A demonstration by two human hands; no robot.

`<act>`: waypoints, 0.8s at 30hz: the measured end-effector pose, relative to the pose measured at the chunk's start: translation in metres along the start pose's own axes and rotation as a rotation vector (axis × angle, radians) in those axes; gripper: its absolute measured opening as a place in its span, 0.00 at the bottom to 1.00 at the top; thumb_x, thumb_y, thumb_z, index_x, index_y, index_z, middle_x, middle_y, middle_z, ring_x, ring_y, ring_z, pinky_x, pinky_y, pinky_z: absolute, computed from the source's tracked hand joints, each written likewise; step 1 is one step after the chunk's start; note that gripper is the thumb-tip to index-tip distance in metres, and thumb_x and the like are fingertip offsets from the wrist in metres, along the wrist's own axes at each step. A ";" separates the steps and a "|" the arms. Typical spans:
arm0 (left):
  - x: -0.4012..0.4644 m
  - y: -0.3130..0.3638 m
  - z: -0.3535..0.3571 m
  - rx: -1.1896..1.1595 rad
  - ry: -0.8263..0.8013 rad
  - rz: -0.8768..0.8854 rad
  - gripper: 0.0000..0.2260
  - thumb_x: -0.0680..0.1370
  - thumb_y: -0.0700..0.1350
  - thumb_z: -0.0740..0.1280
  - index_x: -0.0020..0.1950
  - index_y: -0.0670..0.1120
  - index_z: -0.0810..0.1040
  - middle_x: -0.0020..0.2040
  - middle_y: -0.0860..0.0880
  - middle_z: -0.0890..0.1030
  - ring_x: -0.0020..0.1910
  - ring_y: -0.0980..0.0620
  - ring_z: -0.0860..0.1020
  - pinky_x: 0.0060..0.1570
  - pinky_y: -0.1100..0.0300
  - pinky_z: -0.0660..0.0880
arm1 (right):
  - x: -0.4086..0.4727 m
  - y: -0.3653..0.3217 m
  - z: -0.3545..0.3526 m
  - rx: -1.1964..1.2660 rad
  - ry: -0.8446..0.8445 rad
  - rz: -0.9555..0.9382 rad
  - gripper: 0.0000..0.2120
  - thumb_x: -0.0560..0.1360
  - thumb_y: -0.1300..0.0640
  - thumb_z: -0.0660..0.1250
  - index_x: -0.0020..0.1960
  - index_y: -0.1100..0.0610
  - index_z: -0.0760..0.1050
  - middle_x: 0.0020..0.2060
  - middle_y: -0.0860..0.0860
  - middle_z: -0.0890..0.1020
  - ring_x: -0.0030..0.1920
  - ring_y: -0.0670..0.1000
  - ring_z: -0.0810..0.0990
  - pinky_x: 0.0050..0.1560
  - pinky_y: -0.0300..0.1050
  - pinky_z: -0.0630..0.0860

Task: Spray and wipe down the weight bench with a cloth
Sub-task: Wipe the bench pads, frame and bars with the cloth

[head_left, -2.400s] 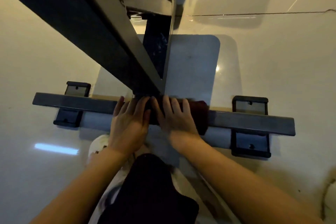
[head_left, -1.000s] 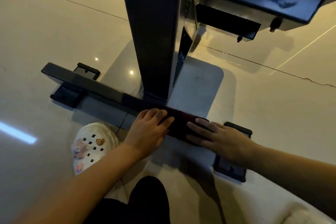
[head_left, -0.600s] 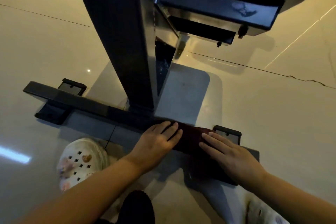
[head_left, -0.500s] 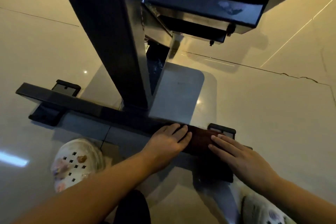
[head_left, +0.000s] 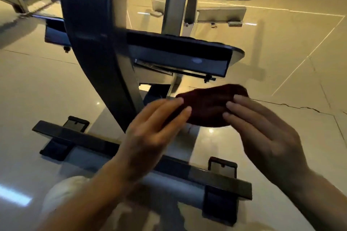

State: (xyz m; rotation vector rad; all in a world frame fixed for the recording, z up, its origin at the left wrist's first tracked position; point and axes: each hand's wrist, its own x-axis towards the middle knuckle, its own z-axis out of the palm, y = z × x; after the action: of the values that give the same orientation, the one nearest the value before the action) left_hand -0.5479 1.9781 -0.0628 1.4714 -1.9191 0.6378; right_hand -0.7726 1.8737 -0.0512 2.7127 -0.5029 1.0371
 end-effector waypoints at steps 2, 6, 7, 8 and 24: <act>0.035 -0.020 -0.016 0.092 0.098 0.044 0.11 0.82 0.37 0.61 0.64 0.41 0.73 0.63 0.40 0.73 0.60 0.43 0.73 0.64 0.54 0.71 | 0.036 0.007 -0.002 -0.031 0.119 0.010 0.09 0.79 0.66 0.65 0.58 0.67 0.79 0.59 0.63 0.80 0.63 0.59 0.77 0.68 0.50 0.70; 0.073 -0.051 -0.016 0.409 -0.049 0.047 0.15 0.80 0.38 0.58 0.65 0.41 0.76 0.64 0.38 0.77 0.62 0.39 0.76 0.66 0.46 0.66 | 0.067 0.000 0.021 -0.262 0.025 0.055 0.14 0.78 0.66 0.64 0.63 0.64 0.77 0.60 0.61 0.80 0.63 0.61 0.76 0.63 0.53 0.67; 0.070 -0.054 -0.013 0.455 -0.095 0.043 0.17 0.79 0.39 0.57 0.66 0.41 0.76 0.66 0.38 0.76 0.64 0.39 0.75 0.68 0.44 0.63 | 0.067 -0.007 0.029 -0.286 -0.016 0.113 0.18 0.76 0.65 0.64 0.65 0.63 0.75 0.61 0.61 0.79 0.64 0.61 0.75 0.62 0.53 0.66; 0.065 -0.056 -0.010 0.487 -0.130 0.032 0.18 0.79 0.40 0.57 0.68 0.42 0.74 0.69 0.39 0.73 0.66 0.40 0.72 0.70 0.43 0.60 | 0.065 -0.013 0.035 -0.293 -0.052 0.172 0.22 0.75 0.63 0.65 0.68 0.63 0.73 0.62 0.61 0.78 0.64 0.61 0.73 0.62 0.53 0.65; 0.064 -0.115 -0.024 0.418 0.329 -0.088 0.19 0.80 0.48 0.57 0.71 0.46 0.65 0.71 0.40 0.61 0.74 0.43 0.59 0.72 0.38 0.57 | 0.134 -0.053 0.088 -0.360 -0.114 0.026 0.27 0.69 0.55 0.64 0.68 0.59 0.73 0.67 0.56 0.74 0.64 0.58 0.65 0.62 0.55 0.60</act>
State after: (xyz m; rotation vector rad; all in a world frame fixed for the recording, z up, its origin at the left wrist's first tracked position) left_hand -0.4440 1.9234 0.0003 1.5679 -1.5170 1.2132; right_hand -0.6051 1.8638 -0.0289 2.4569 -0.6739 0.7175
